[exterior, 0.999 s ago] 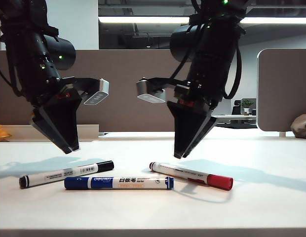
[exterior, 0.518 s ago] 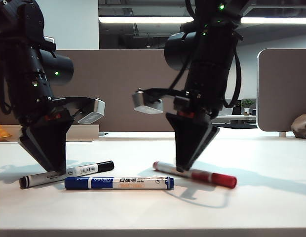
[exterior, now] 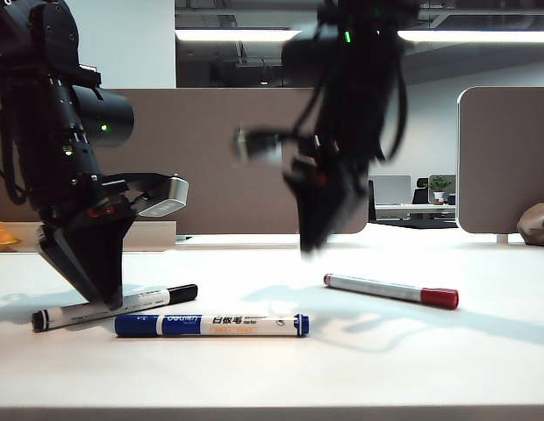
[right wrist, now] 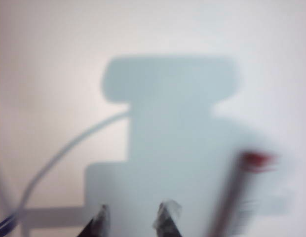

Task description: Pick up the markers one by one and line them up horizontally in a straight line on the table.

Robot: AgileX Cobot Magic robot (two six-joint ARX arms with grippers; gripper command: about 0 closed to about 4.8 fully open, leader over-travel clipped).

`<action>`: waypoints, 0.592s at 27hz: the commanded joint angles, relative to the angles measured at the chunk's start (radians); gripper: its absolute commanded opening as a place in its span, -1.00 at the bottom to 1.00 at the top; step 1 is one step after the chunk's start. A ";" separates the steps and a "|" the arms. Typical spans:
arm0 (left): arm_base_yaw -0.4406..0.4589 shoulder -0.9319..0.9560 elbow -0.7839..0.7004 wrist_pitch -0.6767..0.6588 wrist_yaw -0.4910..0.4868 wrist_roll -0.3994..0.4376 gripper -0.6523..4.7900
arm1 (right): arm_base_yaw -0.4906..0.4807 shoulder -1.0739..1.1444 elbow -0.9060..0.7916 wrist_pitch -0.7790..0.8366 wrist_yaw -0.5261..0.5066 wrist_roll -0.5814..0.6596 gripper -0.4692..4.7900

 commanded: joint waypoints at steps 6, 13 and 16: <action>0.001 0.014 -0.012 0.031 -0.086 -0.027 -0.06 | -0.114 0.006 0.138 0.052 0.104 0.001 -0.34; 0.001 0.014 -0.012 0.025 -0.085 -0.044 -0.06 | -0.274 0.070 0.137 0.050 0.109 -0.023 -0.34; 0.001 0.014 -0.012 0.024 -0.086 -0.044 -0.06 | -0.331 0.089 0.138 0.058 0.086 -0.029 -0.20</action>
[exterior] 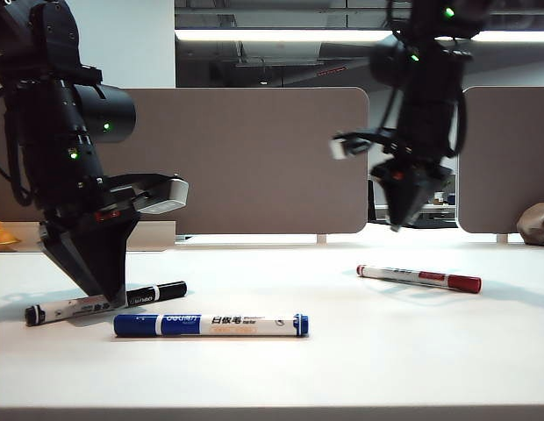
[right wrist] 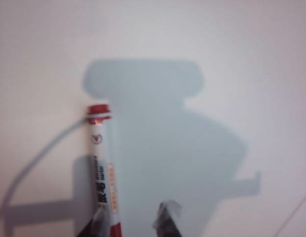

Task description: Pick up the markers one by one and line them up horizontally in a straight line on the table.

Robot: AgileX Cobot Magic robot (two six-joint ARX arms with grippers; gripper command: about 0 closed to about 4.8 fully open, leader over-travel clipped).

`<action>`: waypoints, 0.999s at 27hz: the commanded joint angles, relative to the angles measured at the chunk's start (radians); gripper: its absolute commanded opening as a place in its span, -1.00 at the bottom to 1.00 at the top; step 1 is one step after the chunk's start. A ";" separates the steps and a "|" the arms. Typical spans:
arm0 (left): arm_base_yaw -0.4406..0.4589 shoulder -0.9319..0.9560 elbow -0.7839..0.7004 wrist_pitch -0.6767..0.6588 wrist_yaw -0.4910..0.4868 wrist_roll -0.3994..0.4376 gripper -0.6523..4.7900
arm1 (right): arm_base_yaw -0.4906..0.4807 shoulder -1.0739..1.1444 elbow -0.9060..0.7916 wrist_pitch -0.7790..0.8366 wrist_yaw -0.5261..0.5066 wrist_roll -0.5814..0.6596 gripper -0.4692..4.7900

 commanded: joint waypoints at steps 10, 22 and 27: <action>0.002 0.015 -0.013 -0.012 -0.036 -0.003 -0.06 | -0.113 0.037 0.004 0.024 -0.081 -0.086 -0.01; 0.002 0.015 -0.013 -0.019 -0.033 -0.018 -0.06 | -0.121 0.121 0.005 0.071 -0.074 -0.134 0.06; 0.002 0.015 -0.013 -0.008 -0.033 -0.018 -0.06 | -0.123 0.120 0.032 0.056 -0.060 -0.133 0.07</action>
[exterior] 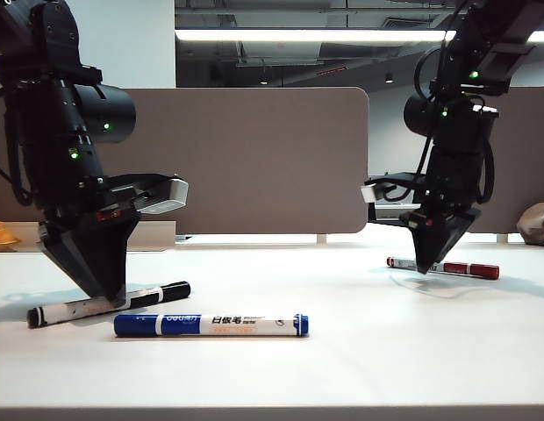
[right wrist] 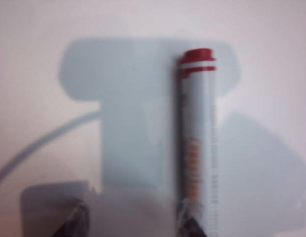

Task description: Pick up the markers one by one and line them up horizontally in a straight line on the table.

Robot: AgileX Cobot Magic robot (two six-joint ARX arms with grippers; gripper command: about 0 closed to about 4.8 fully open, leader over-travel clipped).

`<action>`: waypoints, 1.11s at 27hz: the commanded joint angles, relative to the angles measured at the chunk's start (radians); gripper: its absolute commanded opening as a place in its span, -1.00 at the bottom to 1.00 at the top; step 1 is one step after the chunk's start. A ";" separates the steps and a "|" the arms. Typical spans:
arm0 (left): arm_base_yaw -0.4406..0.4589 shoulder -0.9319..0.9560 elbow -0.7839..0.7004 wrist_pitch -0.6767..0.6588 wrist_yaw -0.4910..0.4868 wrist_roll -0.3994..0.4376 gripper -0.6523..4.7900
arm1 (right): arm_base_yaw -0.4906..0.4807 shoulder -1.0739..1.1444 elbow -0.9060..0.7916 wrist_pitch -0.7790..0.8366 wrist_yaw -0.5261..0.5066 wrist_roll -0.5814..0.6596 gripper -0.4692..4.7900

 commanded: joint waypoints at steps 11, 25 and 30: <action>0.002 0.015 -0.013 -0.002 -0.032 -0.007 -0.06 | -0.003 -0.009 0.098 -0.037 -0.004 0.004 0.08; 0.002 0.015 -0.013 -0.015 -0.032 -0.007 -0.05 | -0.020 0.013 0.090 -0.038 -0.021 0.001 0.11; 0.002 0.015 -0.013 -0.021 -0.036 -0.007 -0.06 | -0.044 0.035 0.090 0.011 0.005 -0.009 0.11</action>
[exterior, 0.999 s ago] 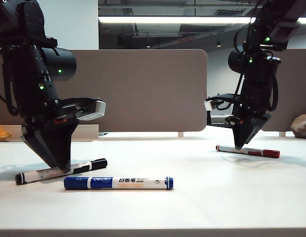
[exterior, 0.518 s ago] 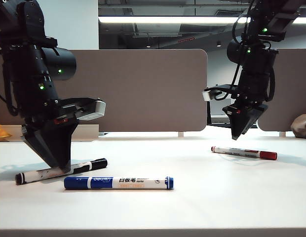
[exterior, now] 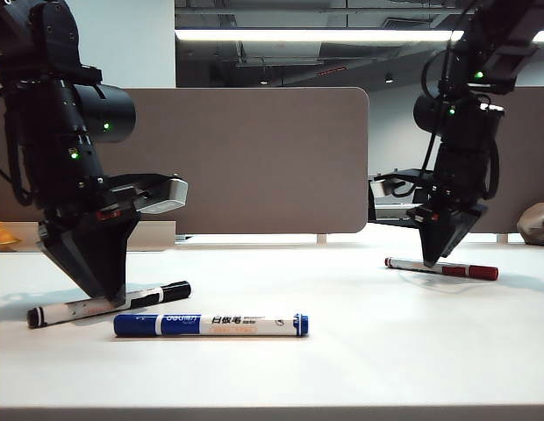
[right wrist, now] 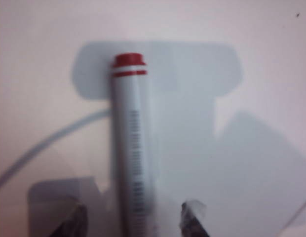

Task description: Pick up the markers one by one and line them up horizontally in a straight line on the table.

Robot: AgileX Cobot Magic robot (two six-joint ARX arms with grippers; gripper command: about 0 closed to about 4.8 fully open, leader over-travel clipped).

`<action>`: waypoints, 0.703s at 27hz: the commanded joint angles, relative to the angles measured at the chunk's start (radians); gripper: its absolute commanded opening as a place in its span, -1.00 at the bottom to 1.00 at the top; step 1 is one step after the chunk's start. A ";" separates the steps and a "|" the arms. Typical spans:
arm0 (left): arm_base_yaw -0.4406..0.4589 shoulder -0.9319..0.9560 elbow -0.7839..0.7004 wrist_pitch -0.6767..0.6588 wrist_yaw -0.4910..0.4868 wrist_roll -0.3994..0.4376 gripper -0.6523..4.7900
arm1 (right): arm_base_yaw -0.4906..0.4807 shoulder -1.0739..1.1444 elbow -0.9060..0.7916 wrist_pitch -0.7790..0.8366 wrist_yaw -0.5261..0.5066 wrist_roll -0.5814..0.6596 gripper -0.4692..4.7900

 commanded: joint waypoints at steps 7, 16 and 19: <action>0.001 0.019 -0.013 -0.018 -0.039 -0.003 -0.06 | -0.027 -0.006 0.008 0.038 0.015 -0.005 0.11; 0.001 0.034 -0.013 -0.019 -0.039 -0.003 -0.06 | -0.024 -0.005 0.007 0.016 -0.043 0.004 0.10; 0.001 0.034 -0.013 -0.018 -0.039 -0.003 -0.06 | -0.024 -0.005 0.007 0.000 -0.048 0.004 0.10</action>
